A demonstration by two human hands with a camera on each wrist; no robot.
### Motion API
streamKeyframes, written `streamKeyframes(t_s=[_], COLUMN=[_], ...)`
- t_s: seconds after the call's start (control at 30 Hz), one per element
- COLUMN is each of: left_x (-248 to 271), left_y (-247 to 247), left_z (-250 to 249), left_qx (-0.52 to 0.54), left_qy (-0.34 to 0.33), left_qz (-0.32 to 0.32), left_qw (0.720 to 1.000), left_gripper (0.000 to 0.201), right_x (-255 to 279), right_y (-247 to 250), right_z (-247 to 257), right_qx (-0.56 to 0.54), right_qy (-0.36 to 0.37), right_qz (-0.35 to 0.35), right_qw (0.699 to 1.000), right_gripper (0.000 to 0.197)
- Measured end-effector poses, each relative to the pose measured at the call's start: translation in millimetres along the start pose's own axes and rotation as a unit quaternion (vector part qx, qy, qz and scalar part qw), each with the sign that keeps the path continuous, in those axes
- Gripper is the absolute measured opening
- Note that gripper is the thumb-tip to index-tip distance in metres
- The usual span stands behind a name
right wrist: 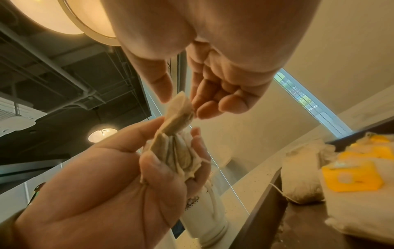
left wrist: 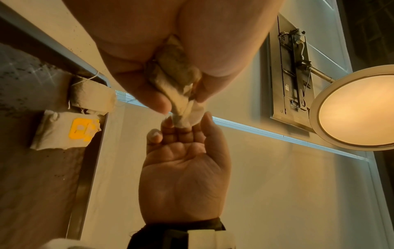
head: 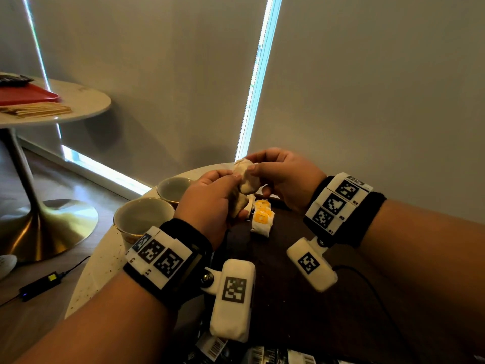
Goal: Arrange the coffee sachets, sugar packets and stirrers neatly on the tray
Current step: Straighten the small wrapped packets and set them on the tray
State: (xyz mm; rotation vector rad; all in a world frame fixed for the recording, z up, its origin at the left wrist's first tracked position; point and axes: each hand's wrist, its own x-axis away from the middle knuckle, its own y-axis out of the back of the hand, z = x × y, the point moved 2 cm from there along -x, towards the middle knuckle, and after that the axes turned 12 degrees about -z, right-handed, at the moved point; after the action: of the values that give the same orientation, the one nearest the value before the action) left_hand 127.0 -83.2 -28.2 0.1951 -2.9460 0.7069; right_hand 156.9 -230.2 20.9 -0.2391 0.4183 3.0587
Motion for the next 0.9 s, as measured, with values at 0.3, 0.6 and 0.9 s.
streamKeyframes(t_s=[0.3,0.6,0.9], left_x=[-2,-9,-9], left_y=[3,2,3], left_z=[-6,-9,-9], left_qx=[0.043,0.104,0.117], left_qy=[-0.065,-0.014,-0.011], left_qz=[-0.006,-0.059,-0.051], left_qw=[0.997,0.993,0.992], left_gripper=[0.011,0.015,0.016], right_x=[-13,-26,-29], right_y=[11,-4,-19], right_z=[1,-20,-33], right_qx=[0.072,0.357,0.496], right_qy=[0.002,-0.019,-0.045], right_qz=[-0.063,-0.027,0.04], right_qw=[0.995,0.934,0.866], right_gripper=[0.009,0.009,0.041])
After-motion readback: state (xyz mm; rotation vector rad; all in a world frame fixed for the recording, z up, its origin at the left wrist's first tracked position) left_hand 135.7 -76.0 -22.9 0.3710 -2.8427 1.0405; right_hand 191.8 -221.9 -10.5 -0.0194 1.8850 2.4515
